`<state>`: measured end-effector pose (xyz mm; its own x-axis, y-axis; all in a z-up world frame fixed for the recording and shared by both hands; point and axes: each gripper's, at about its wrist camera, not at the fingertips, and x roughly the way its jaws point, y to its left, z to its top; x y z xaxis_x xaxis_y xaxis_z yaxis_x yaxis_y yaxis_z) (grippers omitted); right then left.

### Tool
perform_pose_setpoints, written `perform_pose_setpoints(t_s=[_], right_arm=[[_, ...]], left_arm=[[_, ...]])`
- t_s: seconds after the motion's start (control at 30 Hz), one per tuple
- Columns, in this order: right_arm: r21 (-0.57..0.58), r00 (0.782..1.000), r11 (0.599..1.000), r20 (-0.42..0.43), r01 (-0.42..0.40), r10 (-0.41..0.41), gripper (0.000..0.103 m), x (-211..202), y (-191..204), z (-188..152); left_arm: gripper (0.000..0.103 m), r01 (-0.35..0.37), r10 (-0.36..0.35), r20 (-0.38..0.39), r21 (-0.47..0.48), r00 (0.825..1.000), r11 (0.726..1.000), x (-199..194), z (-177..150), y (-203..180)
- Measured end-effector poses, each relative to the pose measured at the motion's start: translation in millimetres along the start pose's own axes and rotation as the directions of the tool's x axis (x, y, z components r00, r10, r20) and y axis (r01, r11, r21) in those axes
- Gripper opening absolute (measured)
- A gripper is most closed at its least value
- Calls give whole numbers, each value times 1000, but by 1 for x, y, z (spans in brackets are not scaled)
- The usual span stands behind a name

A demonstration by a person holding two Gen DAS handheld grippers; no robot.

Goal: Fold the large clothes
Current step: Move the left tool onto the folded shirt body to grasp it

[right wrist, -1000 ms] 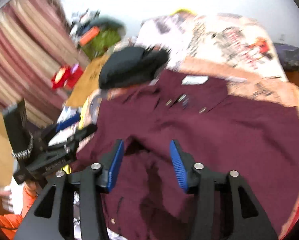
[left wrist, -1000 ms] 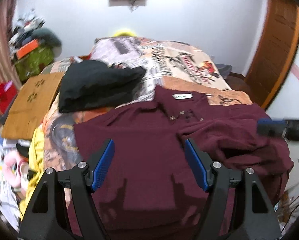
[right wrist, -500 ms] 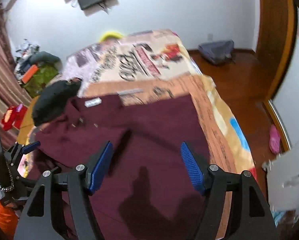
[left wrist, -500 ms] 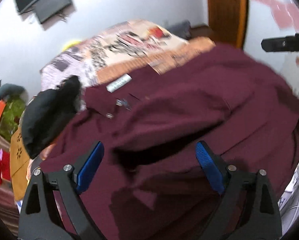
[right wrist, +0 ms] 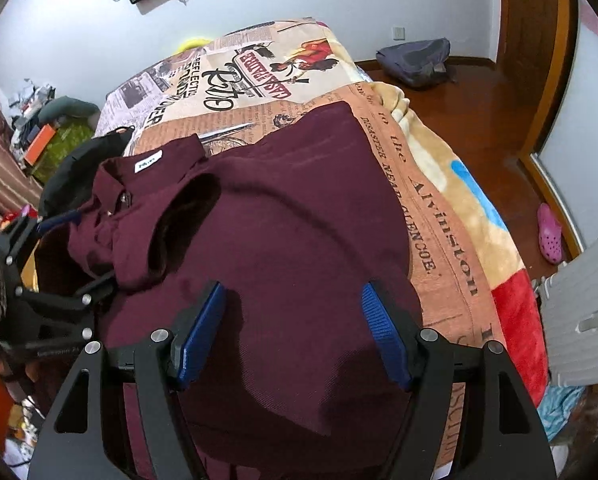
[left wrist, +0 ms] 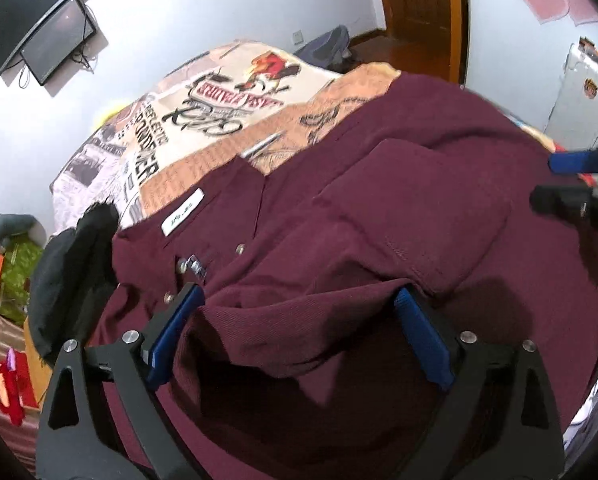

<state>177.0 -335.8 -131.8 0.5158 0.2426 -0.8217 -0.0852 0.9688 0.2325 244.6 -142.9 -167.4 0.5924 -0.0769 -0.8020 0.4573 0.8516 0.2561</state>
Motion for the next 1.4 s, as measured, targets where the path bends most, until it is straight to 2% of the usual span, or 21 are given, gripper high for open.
perform_pose_setpoints(t_s=[0.07,0.13,0.17,0.23,0.3,0.43,0.53,0.63,0.8,0.9,1.0,1.07,1.17,1.2,1.27,1.33,1.4], right_arm=[[-8,1000,1000,3,8,-8,69,0,1,-1],[-12,1000,1000,2,12,-12,70,0,1,-1],[-11,1000,1000,0,13,-13,70,0,1,-1],[-14,1000,1000,-9,17,-17,70,1,1,1],[-18,1000,1000,-16,21,-22,70,1,2,2],[-26,999,999,-9,31,-31,70,-3,4,7],[3,1000,1000,12,-4,4,70,-6,6,13],[14,999,999,30,-35,35,70,-5,13,18],[-10,998,999,26,-49,49,70,4,28,21],[-26,999,999,3,-42,42,70,11,33,18],[-53,1000,998,4,-15,15,70,11,38,14],[-64,1000,998,5,-5,5,70,10,38,13],[-61,1000,998,3,-4,4,70,8,38,12],[-59,1000,998,2,-4,4,70,8,38,12],[-58,1000,998,-1,-3,3,70,8,38,12],[-63,1000,998,-5,2,-3,70,9,38,13],[-67,1000,998,-5,6,-6,70,9,39,13]], left_arm=[[82,19,-18,32,-17,999,1000,-3,3,2],[54,52,-50,51,-44,997,998,-5,6,7],[46,70,-65,64,-65,996,995,-7,8,11],[15,90,-81,85,-112,993,990,-11,11,22],[3,109,-92,110,-160,990,981,-18,13,36],[2,132,-78,204,-269,976,954,-51,7,76],[1,136,-45,265,-336,963,932,-77,-10,100],[1,109,17,279,-430,960,896,-95,-35,126],[1,74,74,214,-609,974,789,-97,-94,168],[1,52,60,140,-679,988,733,-84,-131,185],[1,57,-11,68,-736,998,675,-63,-166,193],[2,88,-83,47,-787,995,611,-48,-189,198],[5,108,-143,38,-847,989,520,-37,-215,199],[9,117,-157,44,-861,987,496,-37,-220,201],[19,171,-214,85,-888,973,427,-35,-233,202],[41,219,-247,135,-909,960,355,-35,-244,204],[52,230,-250,155,-924,956,307,-37,-250,209]])
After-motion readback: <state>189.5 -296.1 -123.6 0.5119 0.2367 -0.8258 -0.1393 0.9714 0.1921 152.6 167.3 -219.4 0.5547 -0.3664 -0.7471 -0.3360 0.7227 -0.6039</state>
